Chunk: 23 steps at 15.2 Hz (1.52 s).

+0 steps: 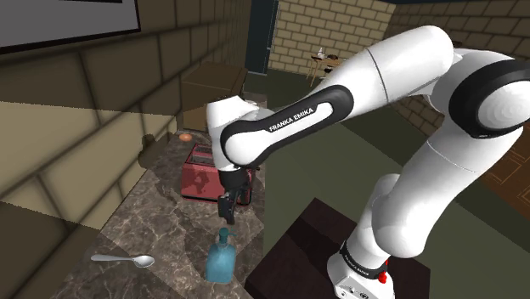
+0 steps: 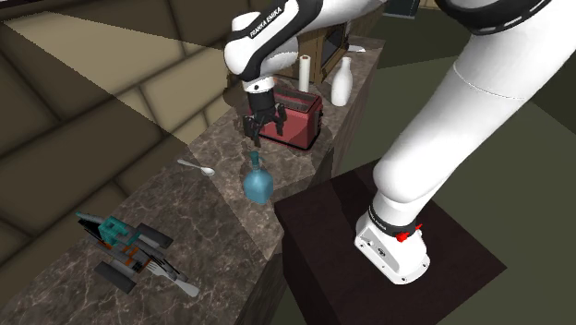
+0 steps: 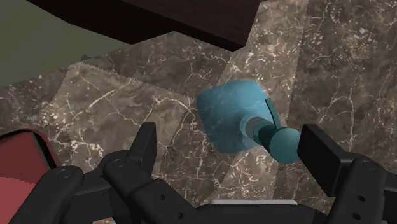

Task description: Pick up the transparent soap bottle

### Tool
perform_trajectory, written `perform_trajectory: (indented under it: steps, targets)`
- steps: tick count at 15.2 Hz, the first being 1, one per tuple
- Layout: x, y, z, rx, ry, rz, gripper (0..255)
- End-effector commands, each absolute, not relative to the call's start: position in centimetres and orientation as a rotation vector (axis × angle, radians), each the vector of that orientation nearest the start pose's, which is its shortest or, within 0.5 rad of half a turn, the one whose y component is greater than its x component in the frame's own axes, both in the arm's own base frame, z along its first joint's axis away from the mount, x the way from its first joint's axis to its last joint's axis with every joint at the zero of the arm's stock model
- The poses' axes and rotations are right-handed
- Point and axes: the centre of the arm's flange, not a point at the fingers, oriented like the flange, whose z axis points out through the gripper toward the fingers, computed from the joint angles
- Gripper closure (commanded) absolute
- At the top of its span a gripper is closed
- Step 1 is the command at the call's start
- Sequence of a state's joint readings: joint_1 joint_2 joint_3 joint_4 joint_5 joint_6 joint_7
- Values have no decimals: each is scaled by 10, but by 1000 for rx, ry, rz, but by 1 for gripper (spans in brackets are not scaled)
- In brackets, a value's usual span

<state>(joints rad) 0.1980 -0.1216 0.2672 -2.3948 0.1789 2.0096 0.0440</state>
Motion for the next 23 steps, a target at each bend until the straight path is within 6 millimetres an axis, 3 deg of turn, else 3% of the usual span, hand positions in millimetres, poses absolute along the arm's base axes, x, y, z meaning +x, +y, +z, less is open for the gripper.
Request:
perform_trajectory:
  steps: [1,5,13,15,16,23]
  targets:
    - [399,228,324,-3004,-520,457,0]
    - [408,268,290,-2966,-592,486,0]
    - [409,270,248,-2963,-596,487,0]
    - [409,270,248,-2963,-596,487,0]
    - [409,270,247,-2963,-596,487,255]
    - [409,270,247,-2963,-596,487,255]
